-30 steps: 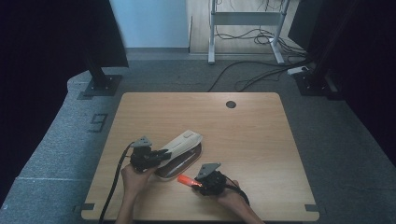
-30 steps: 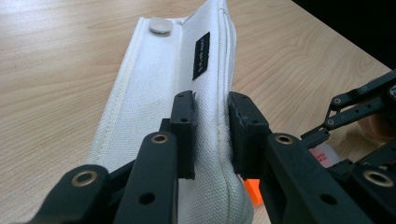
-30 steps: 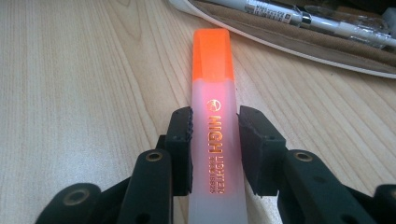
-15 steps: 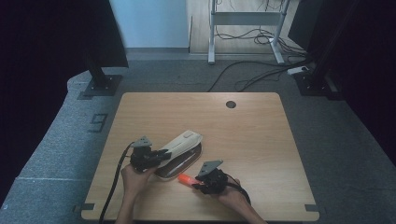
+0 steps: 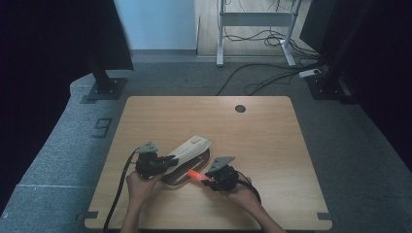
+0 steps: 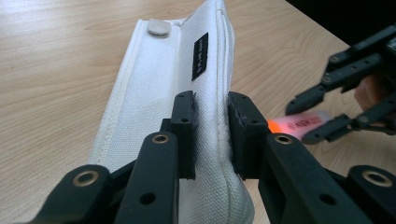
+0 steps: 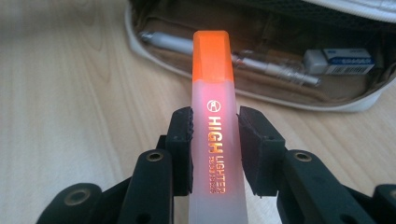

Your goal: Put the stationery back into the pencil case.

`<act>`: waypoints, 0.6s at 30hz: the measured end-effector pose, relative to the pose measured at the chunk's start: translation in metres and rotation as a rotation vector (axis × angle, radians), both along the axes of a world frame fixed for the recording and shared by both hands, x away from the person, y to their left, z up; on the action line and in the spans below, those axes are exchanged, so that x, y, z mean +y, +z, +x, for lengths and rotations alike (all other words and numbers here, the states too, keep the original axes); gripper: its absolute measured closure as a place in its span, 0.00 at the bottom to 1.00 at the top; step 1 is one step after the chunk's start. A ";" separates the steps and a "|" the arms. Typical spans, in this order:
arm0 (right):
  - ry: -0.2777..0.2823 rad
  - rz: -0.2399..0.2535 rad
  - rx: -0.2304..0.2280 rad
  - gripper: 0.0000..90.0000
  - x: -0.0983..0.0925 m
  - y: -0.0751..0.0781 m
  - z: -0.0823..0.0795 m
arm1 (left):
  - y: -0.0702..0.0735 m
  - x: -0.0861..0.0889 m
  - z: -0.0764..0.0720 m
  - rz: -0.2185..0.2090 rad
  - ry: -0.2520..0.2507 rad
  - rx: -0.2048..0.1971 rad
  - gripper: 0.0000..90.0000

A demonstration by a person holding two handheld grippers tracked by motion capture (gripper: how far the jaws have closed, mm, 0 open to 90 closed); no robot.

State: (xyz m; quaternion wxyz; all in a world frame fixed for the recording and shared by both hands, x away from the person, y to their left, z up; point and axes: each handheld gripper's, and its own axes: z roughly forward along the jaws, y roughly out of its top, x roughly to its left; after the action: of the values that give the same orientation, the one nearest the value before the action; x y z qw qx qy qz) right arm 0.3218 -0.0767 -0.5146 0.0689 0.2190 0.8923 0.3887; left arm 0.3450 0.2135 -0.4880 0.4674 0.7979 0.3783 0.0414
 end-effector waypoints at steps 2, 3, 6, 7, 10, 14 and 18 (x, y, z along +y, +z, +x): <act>-0.003 -0.002 -0.001 0.73 0.002 0.000 0.004 | 0.001 -0.001 0.000 -0.001 -0.004 0.001 0.82; -0.004 -0.003 0.001 0.73 0.003 0.000 0.007 | 0.001 -0.001 -0.001 -0.002 -0.005 0.001 0.82; -0.005 -0.003 0.002 0.73 0.008 -0.002 0.013 | 0.001 -0.002 -0.001 -0.002 -0.009 0.000 0.82; -0.005 -0.002 0.003 0.73 0.010 -0.002 0.015 | 0.001 -0.002 -0.001 -0.001 -0.009 0.000 0.82; -0.002 -0.005 0.009 0.73 0.015 -0.004 0.021 | 0.002 -0.003 -0.002 0.000 -0.011 0.000 0.82; 0.000 -0.014 0.002 0.73 0.023 -0.006 0.027 | 0.002 -0.004 -0.002 0.000 -0.013 0.001 0.82; 0.000 -0.013 0.002 0.72 0.030 -0.008 0.033 | 0.001 -0.006 -0.002 0.002 -0.018 0.001 0.82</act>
State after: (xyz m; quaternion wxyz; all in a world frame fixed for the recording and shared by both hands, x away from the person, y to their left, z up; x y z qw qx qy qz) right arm 0.3550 -0.0463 -0.5222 0.0691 0.2189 0.8949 0.3828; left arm 0.3430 0.2075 -0.4866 0.4668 0.8018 0.3713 0.0372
